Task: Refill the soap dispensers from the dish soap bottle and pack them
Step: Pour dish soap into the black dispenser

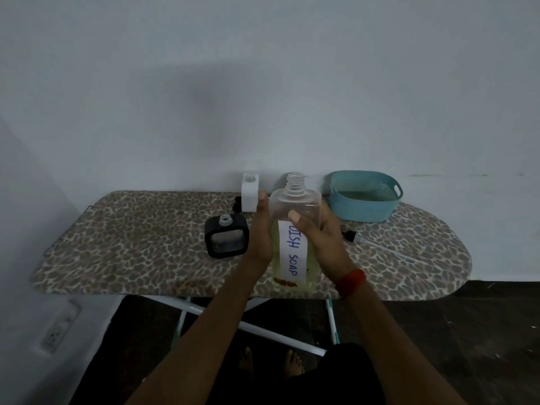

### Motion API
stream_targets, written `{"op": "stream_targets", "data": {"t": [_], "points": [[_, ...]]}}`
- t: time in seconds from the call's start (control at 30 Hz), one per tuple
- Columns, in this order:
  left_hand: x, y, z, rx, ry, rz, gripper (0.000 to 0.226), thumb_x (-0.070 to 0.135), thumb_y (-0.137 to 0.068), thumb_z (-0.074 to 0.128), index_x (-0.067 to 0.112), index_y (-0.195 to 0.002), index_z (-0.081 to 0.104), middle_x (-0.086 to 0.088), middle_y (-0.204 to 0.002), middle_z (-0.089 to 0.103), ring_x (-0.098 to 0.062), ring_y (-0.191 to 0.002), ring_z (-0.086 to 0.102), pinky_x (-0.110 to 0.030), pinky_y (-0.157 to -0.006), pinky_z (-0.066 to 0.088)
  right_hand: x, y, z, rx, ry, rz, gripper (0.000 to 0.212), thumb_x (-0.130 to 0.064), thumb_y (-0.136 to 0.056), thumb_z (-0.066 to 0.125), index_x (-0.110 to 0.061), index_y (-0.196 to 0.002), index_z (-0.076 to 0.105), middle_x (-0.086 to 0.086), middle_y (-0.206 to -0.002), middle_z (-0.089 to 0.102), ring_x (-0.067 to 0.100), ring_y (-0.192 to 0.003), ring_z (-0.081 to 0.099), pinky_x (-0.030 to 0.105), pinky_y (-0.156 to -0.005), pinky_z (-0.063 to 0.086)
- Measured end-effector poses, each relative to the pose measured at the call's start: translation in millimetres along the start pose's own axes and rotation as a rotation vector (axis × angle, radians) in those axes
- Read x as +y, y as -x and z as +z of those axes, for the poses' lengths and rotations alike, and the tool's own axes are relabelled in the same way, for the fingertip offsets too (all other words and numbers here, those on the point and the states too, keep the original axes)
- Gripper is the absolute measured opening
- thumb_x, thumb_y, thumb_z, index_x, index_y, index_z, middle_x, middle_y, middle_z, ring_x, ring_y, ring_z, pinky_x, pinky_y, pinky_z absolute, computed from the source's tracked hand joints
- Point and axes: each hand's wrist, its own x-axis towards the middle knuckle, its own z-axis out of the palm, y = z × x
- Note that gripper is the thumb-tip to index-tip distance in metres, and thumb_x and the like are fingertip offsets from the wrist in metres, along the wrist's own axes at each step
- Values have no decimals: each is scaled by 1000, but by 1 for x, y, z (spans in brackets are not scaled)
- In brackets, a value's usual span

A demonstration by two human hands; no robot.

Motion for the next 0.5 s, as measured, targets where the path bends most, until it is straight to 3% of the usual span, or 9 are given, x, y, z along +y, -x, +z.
{"op": "stream_targets", "data": {"t": [0.1,0.17,0.2,0.27,0.37,0.43,0.5], "points": [[-6,-4,-4,226,-178,81,83,84,-80,41,19,-129,54,-14,-134,57,-29,-126,53,-49,-107,41,-4,-2,5,-1,-20,9,46,-29,-78,75,-15,-120,62,16,-120,71,30,-108,70,38,-89,57],[-6,-3,-3,360,-199,226,49,64,-93,43,21,-108,58,-5,-103,65,-12,-95,63,-32,-86,51,-4,-4,7,14,-23,13,43,-28,-76,78,-17,-115,64,18,-117,72,33,-106,70,40,-87,58],[-2,0,-1,405,-255,291,35,56,-96,45,22,-98,55,-1,-89,61,-6,-80,59,-26,-75,50,-4,-5,8,23,-28,15,42,-27,-75,78,-17,-114,65,18,-116,72,33,-105,71,39,-86,59],[5,1,-10,454,-427,401,30,50,-93,54,20,-91,51,-1,-81,55,-10,-70,54,-25,-66,47,-2,-6,8,31,-18,18,41,-27,-75,78,-18,-113,66,16,-114,74,30,-102,72,36,-84,59],[5,-6,-64,495,-761,536,39,44,-81,70,16,-101,53,-6,-94,58,-20,-86,57,-29,-73,49,4,-6,5,5,-8,52,44,-30,-75,77,-19,-116,65,10,-111,75,24,-100,73,31,-81,59],[5,-11,-114,508,-869,436,57,42,-75,80,14,-116,52,-4,-112,56,-19,-104,55,-31,-84,49,9,-7,2,-16,-11,79,48,-32,-75,75,-19,-120,63,8,-113,74,23,-103,72,31,-83,58],[3,-16,-158,459,-899,223,83,39,-70,86,13,-136,43,-4,-135,49,-19,-123,48,-35,-99,45,12,-8,0,-39,4,98,51,-34,-76,75,-19,-122,61,6,-119,73,23,-109,70,32,-88,57]]}}
